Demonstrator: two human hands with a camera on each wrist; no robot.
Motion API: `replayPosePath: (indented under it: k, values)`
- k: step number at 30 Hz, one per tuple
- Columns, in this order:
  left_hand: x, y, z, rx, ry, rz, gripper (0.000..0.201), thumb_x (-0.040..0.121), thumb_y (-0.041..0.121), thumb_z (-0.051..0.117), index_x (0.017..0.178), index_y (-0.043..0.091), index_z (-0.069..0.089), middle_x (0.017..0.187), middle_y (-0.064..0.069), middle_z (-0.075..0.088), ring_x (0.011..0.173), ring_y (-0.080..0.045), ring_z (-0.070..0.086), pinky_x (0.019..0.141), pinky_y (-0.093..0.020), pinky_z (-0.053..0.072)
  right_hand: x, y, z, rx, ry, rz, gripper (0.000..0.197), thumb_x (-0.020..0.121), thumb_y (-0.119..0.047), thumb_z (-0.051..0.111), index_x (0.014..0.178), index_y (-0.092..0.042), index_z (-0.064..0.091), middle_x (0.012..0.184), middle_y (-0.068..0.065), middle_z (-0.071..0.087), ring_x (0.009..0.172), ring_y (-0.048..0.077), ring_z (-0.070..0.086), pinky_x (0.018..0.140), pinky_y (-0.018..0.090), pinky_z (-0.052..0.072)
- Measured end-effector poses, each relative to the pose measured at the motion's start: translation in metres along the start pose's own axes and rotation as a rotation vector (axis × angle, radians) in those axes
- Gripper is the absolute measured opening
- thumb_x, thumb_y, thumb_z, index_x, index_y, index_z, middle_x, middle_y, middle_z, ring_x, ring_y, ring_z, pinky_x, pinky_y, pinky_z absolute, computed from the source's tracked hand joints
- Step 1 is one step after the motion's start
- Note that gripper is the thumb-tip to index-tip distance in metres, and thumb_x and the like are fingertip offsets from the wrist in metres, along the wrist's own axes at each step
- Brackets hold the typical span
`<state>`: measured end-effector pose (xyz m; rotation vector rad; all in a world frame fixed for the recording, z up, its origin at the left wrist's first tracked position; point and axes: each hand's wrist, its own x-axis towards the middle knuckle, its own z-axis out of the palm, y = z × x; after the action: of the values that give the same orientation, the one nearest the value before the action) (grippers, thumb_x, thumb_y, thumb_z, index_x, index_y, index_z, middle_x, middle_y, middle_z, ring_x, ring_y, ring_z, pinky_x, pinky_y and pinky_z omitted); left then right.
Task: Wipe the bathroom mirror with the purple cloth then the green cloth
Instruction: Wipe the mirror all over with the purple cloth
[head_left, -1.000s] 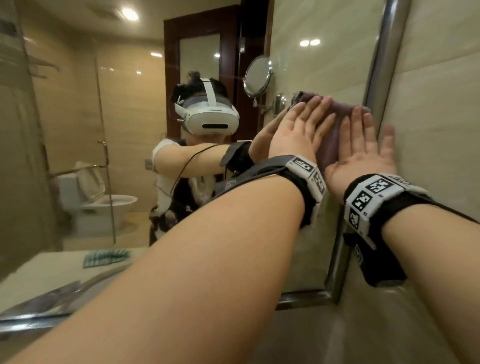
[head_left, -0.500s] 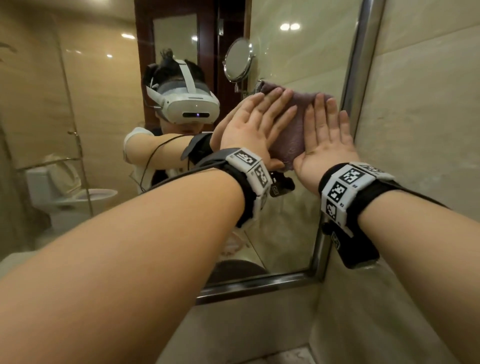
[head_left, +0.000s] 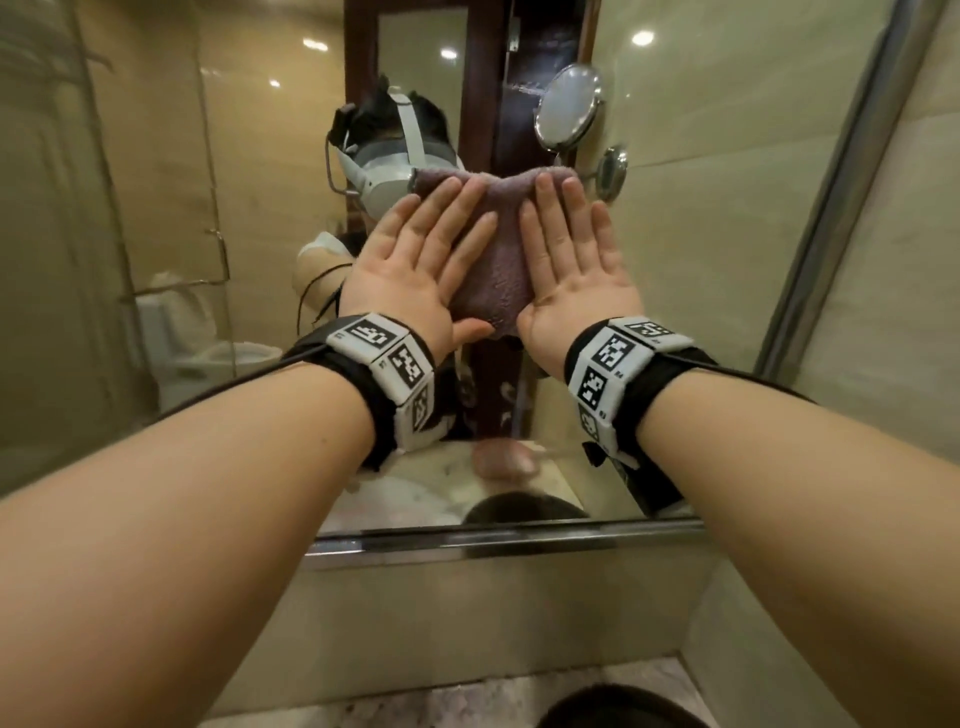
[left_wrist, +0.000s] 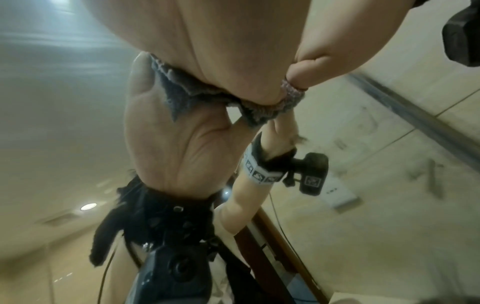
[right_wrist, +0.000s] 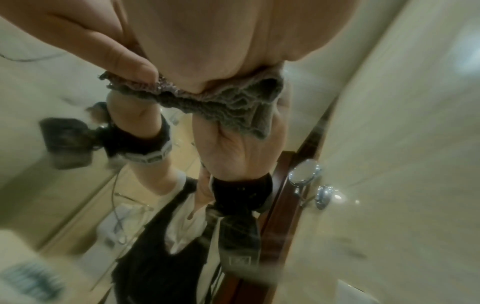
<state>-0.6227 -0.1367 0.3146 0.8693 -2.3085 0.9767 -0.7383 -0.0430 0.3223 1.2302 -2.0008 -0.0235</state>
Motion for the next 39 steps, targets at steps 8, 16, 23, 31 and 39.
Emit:
replayPosePath:
  k: [8, 16, 23, 31, 39]
  values:
    - [-0.046, -0.052, 0.03, -0.05, -0.093, -0.081, 0.084, 0.087, 0.067, 0.015, 0.127, 0.015, -0.038, 0.148, -0.01, -0.035, 0.139, -0.023, -0.028, 0.109, -0.034, -0.022, 0.003, -0.074, -0.001, 0.058, 0.096, -0.096, 0.078, 0.089, -0.027, 0.033, 0.146, -0.007, -0.016, 0.154, 0.011, -0.02, 0.141, 0.029, -0.019, 0.108, 0.038, -0.021]
    - [-0.073, -0.079, 0.044, -0.069, -0.169, -0.096, 0.086, 0.085, 0.068, 0.017, 0.126, 0.015, -0.037, 0.13, -0.005, -0.047, 0.138, -0.022, -0.029, 0.096, -0.032, -0.036, 0.0, -0.12, 0.001, 0.08, 0.136, -0.115, 0.074, 0.091, -0.027, 0.031, 0.147, -0.006, -0.012, 0.155, 0.011, -0.017, 0.142, 0.03, -0.016, 0.107, 0.039, -0.022]
    - [-0.076, -0.07, 0.047, -0.047, -0.245, -0.142, 0.089, 0.085, 0.069, 0.011, 0.125, 0.008, -0.041, 0.112, -0.015, -0.062, 0.121, -0.021, -0.045, 0.097, -0.036, -0.034, -0.005, -0.117, 0.005, 0.074, 0.144, -0.152, 0.071, 0.084, -0.029, 0.012, 0.147, -0.011, -0.015, 0.155, 0.006, -0.019, 0.142, 0.024, -0.018, 0.109, 0.038, -0.019]
    - [-0.058, -0.016, 0.036, -0.118, -0.238, -0.085, 0.09, 0.087, 0.067, 0.016, 0.124, 0.009, -0.042, 0.112, -0.014, -0.063, 0.116, -0.021, -0.051, 0.092, -0.035, -0.04, -0.023, -0.067, 0.031, 0.074, 0.103, -0.123, 0.074, 0.09, -0.027, 0.031, 0.147, -0.015, -0.015, 0.155, 0.003, -0.019, 0.142, 0.022, -0.018, 0.111, 0.04, -0.018]
    - [-0.02, 0.063, 0.021, -0.119, -0.154, -0.008, 0.09, 0.088, 0.066, 0.013, 0.12, 0.006, -0.045, 0.112, -0.019, -0.06, 0.135, -0.028, -0.033, 0.103, -0.04, -0.028, -0.046, 0.011, 0.054, 0.055, 0.012, 0.008, 0.075, 0.09, -0.027, 0.03, 0.144, -0.016, -0.022, 0.153, 0.003, -0.025, 0.14, 0.022, -0.024, 0.102, 0.038, -0.028]
